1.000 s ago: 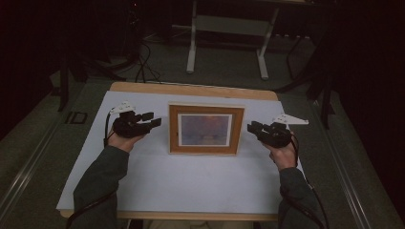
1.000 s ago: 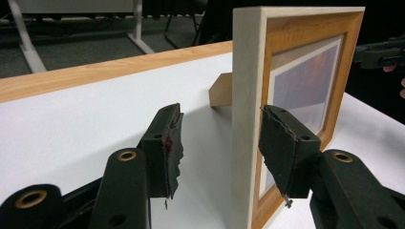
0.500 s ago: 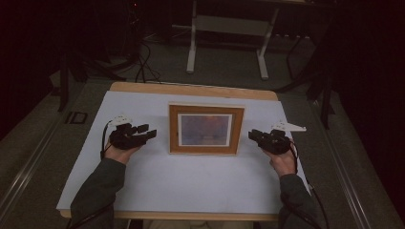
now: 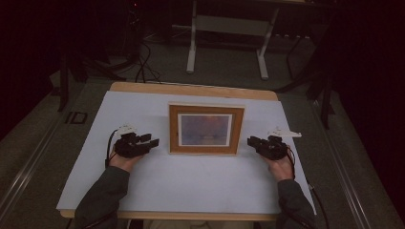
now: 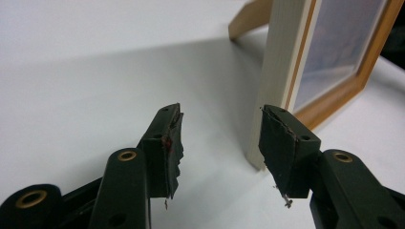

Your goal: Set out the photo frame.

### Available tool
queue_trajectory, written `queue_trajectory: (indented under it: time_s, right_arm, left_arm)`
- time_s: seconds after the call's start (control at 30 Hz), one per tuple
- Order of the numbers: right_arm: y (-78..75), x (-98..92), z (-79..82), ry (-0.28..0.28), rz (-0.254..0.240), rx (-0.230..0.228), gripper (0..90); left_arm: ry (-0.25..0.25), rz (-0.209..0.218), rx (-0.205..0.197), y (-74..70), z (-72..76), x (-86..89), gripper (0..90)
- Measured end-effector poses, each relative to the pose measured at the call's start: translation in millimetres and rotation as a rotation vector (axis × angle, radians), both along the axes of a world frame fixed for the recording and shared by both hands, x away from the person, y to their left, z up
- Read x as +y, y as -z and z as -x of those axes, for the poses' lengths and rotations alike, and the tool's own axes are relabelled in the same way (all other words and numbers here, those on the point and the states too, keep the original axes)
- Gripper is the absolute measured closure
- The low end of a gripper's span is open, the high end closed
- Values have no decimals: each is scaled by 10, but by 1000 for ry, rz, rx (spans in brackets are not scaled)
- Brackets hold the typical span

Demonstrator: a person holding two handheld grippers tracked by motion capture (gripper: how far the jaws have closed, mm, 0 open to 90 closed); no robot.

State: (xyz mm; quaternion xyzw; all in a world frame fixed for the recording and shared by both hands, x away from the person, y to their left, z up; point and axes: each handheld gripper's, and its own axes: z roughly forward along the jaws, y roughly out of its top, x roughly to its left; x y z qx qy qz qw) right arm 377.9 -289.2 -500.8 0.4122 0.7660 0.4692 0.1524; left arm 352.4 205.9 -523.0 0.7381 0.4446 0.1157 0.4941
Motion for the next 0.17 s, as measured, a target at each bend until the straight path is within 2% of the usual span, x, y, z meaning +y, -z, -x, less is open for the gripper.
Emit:
queue_trajectory:
  time_s: [0.17]
  right_arm:
    - [57, 74, 27, -21, 28, 2, 747]
  left_arm:
    - [2, -36, 12, 77, 19, -46, 511]
